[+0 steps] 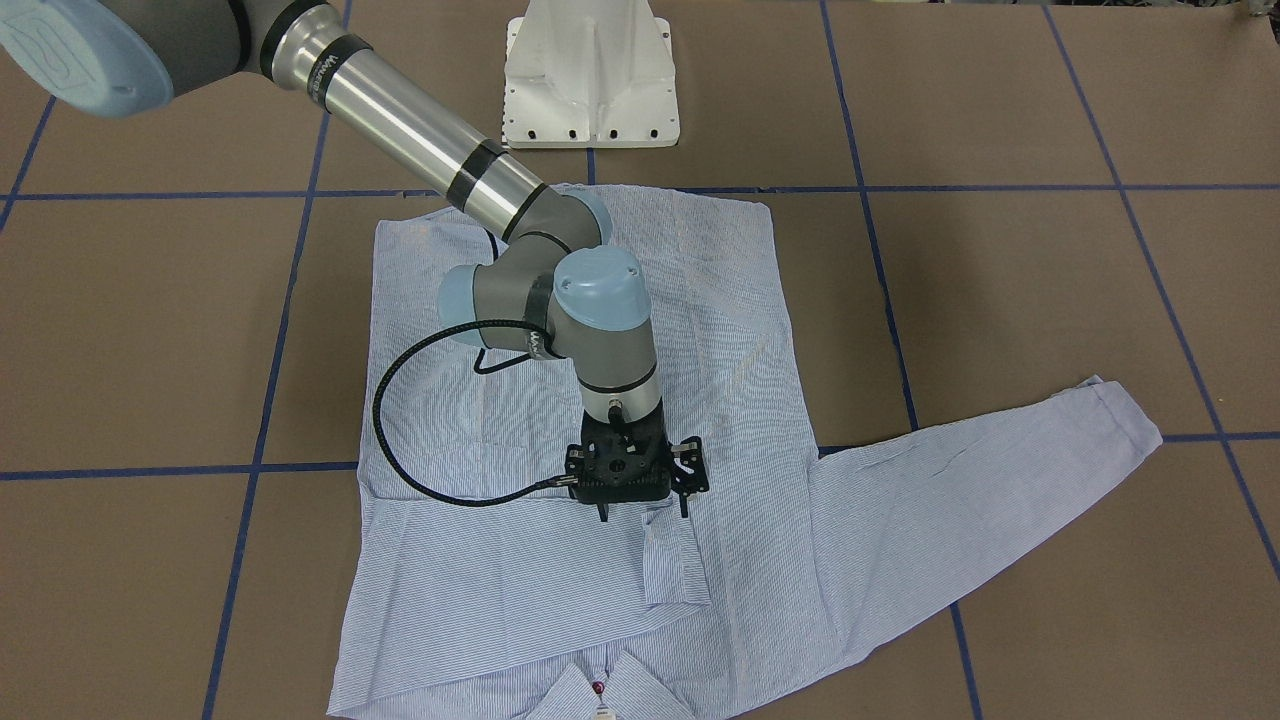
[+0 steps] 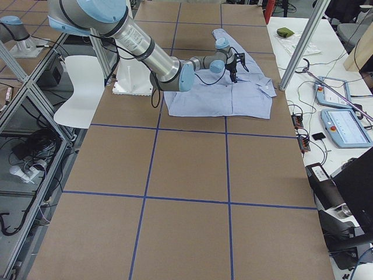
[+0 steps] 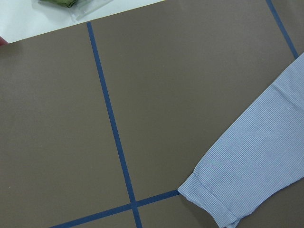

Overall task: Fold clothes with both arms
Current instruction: 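Lay the sleeve over the shirt body near the collar and open the right gripper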

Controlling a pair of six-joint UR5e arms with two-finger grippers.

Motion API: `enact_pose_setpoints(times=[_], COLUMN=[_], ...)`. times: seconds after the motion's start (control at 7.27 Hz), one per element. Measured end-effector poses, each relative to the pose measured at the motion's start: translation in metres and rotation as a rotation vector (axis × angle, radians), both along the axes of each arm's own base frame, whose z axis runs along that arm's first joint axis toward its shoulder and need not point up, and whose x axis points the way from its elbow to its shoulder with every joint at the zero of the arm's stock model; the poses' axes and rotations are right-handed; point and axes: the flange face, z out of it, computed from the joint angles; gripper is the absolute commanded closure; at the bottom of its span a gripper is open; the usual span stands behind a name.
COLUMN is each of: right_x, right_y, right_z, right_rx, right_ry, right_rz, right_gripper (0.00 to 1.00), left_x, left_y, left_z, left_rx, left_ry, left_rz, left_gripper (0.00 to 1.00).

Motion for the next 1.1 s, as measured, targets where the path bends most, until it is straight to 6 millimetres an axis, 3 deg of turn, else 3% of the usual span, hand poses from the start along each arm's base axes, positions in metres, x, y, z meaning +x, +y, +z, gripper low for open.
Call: enact_pose_setpoints(times=[0.41, 0.83, 1.1], right_x=[-0.013, -0.022, -0.026], right_y=[-0.005, -0.002, -0.001], right_z=[-0.005, -0.003, -0.017], right_rx=[0.000, 0.008, 0.016], right_ry=[0.001, -0.006, -0.017], right_rz=[-0.005, -0.016, -0.021], right_gripper=[0.13, 0.15, 0.19], left_x=[0.000, 0.000, 0.000], left_y=[0.003, 0.003, 0.003], left_z=[0.003, 0.003, 0.003], left_rx=[0.009, 0.013, 0.012], left_ry=[0.000, 0.000, -0.001], left_rz=[0.000, -0.001, -0.002], left_gripper=[0.00, 0.00, 0.00])
